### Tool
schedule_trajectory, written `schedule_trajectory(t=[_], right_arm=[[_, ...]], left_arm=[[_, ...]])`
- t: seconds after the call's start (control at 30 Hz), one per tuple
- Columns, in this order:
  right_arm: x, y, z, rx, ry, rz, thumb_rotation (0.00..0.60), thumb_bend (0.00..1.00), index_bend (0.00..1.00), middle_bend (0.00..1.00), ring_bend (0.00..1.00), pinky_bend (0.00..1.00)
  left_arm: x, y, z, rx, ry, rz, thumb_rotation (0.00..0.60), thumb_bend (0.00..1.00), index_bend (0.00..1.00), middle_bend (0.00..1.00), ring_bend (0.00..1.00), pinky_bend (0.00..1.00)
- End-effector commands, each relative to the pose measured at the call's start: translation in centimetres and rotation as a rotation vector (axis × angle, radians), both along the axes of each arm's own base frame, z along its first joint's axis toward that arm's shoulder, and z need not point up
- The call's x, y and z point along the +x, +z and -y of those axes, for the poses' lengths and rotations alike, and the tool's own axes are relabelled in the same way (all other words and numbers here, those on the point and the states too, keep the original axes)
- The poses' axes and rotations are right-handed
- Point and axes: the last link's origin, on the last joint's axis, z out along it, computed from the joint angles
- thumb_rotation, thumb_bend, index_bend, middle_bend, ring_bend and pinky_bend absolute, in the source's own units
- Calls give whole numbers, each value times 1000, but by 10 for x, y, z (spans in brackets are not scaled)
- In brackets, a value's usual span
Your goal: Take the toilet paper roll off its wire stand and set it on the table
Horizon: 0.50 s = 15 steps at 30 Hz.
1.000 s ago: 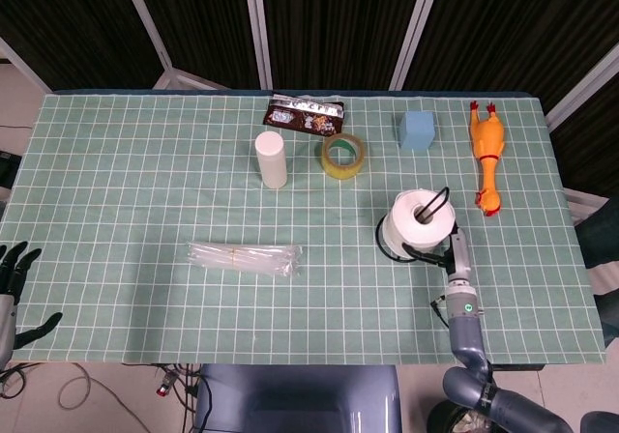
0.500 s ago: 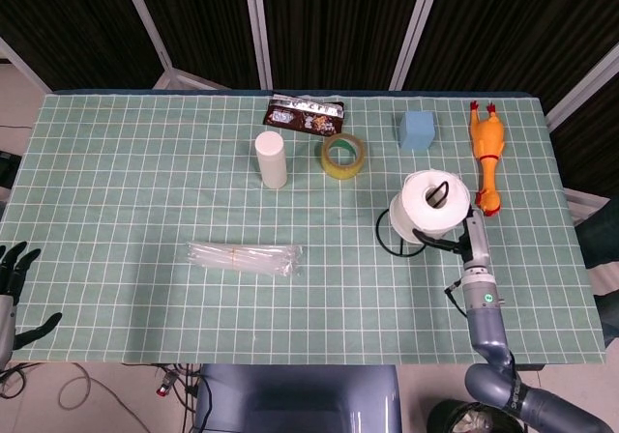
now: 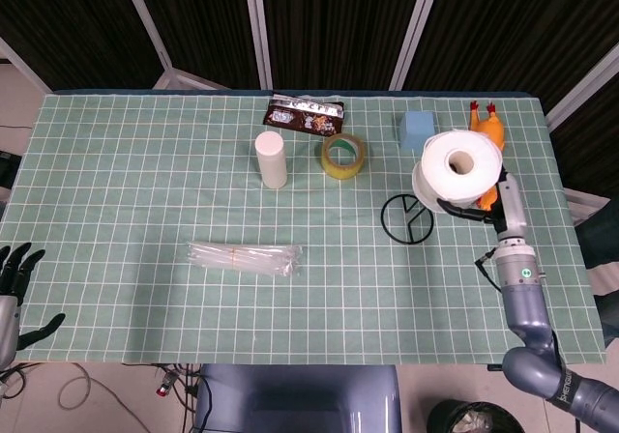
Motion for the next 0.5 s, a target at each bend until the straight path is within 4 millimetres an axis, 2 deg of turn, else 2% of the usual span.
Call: schedule_trajectory(t=[0.03, 0.3, 0.5], right_arm=[[10, 22, 5, -32, 16, -22, 600, 0, 350, 290, 50, 0], [21, 79, 12, -114, 24, -78, 600, 0, 350, 289, 49, 0], [9, 120, 11, -142, -14, -105, 600, 0, 350, 289, 49, 0]], left_arm=[[0, 0, 0, 1, 0, 1, 600, 44, 141, 45, 0, 0], [0, 1, 0, 0, 0, 3, 600, 44, 141, 45, 0, 0], [0, -1, 0, -7, -1, -2, 600, 45, 141, 45, 0, 0]])
